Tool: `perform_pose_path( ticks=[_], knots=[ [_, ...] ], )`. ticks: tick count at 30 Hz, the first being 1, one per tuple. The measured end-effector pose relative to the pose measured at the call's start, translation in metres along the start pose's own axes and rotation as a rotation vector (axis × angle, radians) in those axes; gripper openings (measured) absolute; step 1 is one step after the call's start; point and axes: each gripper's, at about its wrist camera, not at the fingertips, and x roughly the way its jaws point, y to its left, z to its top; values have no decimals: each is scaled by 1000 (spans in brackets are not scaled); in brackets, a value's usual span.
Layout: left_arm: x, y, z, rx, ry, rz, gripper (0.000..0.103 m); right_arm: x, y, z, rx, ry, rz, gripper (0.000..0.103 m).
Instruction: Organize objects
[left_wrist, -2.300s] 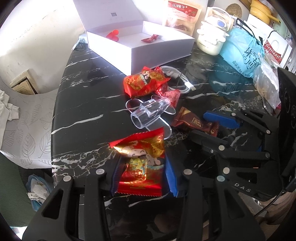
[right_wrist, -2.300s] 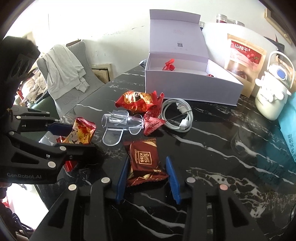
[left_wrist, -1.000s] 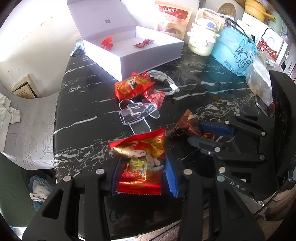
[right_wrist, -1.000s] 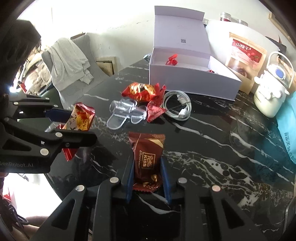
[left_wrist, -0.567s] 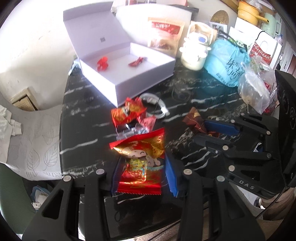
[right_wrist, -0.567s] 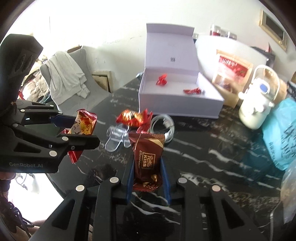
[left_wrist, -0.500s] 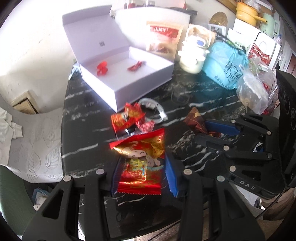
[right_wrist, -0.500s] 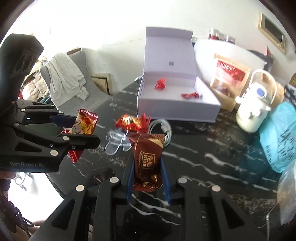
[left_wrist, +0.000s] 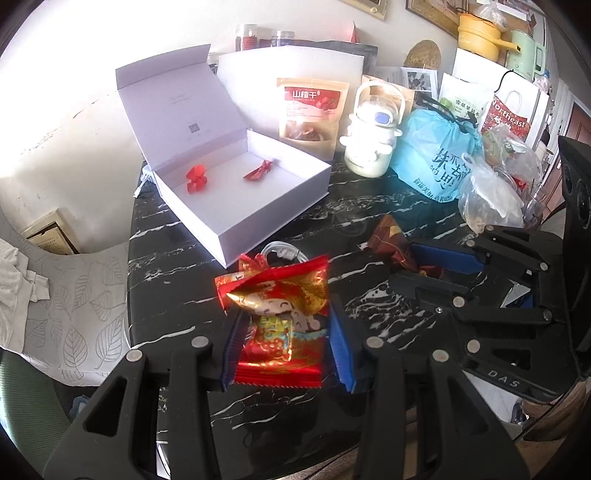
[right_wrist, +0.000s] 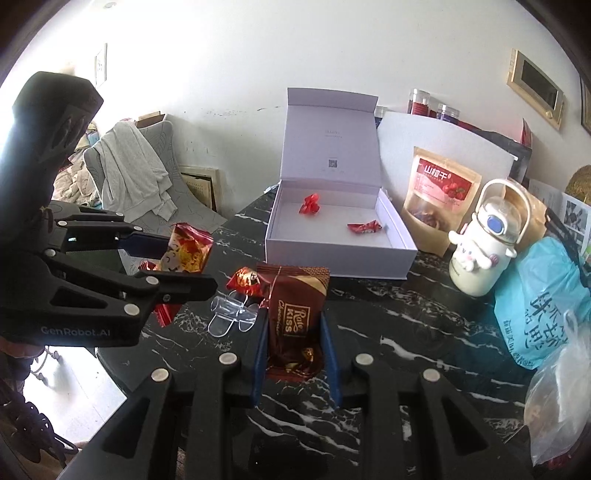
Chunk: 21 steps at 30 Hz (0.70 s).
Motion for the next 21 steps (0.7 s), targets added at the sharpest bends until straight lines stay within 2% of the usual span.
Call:
perform_pose_path(
  ticks=[11,21],
  knots=[
    [13,6,28,8,2,-2,40,10,-17,23,10,-6,0,26],
    [41,24,66,3,19,-2,40,36,-41,54,15,3,3,26]
  ],
)
